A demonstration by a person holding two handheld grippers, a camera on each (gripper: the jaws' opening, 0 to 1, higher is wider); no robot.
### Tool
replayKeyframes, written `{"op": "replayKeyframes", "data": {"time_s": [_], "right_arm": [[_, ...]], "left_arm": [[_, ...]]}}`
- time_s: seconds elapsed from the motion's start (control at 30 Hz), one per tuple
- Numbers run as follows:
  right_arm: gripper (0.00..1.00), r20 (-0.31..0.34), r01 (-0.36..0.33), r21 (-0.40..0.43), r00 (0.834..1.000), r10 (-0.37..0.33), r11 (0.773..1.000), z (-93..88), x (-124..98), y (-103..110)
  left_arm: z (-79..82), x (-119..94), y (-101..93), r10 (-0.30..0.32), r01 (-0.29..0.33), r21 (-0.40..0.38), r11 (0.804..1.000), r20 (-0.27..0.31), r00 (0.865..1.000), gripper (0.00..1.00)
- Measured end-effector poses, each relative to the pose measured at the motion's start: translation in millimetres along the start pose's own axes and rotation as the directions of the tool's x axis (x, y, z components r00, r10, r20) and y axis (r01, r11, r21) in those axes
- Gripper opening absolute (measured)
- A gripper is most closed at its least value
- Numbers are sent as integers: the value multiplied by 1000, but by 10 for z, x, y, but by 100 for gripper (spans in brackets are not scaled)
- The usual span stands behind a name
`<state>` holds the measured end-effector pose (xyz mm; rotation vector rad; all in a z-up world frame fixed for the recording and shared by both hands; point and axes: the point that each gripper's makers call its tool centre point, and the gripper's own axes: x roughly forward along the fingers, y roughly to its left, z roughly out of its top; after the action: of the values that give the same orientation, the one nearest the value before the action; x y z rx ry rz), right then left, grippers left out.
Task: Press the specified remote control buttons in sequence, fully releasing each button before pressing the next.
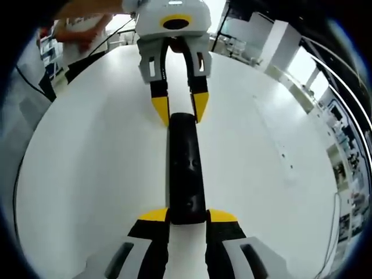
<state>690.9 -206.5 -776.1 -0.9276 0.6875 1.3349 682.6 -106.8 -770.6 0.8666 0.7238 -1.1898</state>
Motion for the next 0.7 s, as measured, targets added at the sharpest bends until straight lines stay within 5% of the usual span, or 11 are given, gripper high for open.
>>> {"op": "replayKeyframes", "data": {"time_s": [0.7], "right_arm": [[26,44,-1,-27,999,2,1000,74,46,-67]], "left_arm": [[7,-5,50,-17,17,6,1000,29,999,28]]}}
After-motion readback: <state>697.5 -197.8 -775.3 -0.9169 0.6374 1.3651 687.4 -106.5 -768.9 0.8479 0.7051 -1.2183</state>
